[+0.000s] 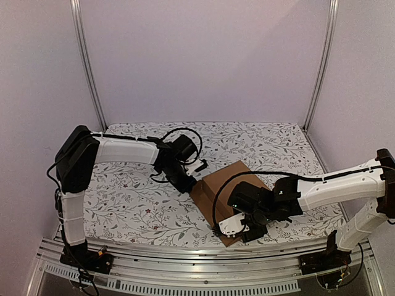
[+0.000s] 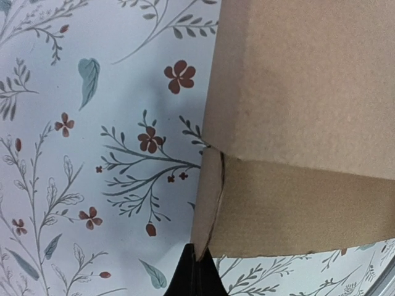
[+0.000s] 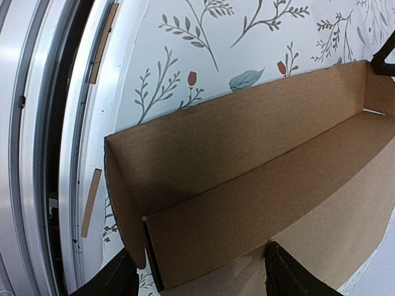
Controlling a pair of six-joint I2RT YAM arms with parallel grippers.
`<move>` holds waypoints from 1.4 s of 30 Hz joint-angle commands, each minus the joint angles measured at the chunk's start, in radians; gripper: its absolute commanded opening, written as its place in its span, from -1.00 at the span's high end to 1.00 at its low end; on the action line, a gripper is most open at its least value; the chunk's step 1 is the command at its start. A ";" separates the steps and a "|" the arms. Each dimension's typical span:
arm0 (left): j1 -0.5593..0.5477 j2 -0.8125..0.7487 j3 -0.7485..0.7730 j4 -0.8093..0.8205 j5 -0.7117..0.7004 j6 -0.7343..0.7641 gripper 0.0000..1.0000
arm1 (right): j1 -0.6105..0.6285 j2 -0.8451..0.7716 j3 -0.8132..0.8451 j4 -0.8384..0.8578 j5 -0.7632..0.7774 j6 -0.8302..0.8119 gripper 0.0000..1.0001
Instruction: Fold the paper box
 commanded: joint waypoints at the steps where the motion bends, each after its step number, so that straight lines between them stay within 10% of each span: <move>1: -0.028 -0.030 0.000 0.010 0.017 0.008 1.00 | 0.001 0.054 -0.028 -0.043 -0.068 0.000 -0.38; 42: -0.026 0.138 0.310 -0.288 0.072 0.069 1.00 | 0.000 0.092 0.012 -0.061 -0.063 0.016 -0.29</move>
